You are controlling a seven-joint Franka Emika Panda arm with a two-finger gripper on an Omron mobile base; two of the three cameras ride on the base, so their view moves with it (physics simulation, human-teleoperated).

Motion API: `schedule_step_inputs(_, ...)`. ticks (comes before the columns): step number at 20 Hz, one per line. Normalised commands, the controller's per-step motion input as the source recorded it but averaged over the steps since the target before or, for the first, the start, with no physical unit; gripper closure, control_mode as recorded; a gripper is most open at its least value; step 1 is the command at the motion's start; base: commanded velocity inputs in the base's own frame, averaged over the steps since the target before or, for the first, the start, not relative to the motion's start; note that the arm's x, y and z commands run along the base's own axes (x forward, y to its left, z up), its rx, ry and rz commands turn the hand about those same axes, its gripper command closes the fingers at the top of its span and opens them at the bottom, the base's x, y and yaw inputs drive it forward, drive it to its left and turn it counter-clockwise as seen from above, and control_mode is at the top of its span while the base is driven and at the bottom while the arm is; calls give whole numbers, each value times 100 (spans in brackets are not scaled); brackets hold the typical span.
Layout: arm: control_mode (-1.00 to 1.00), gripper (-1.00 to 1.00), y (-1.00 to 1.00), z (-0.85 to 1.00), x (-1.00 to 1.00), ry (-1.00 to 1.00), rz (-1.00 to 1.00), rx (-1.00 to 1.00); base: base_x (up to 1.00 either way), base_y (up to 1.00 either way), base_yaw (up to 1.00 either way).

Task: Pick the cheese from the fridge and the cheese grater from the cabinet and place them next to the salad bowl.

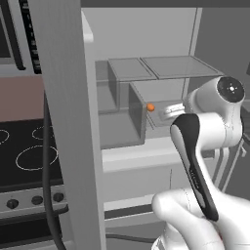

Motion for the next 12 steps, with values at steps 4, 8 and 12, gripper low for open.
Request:
schedule_step_inputs(4, -100, -100, 0, -20, 4, -13, 0, 0, 0, 0, 0)
schedule_step_inputs(8, -100, -100, -2, -40, 7, -13, 0, 0, 0, 0, 0)
schedule_step_inputs(12, -100, -100, -1, -34, 22, -15, 0, 0, 0, 0, 0)
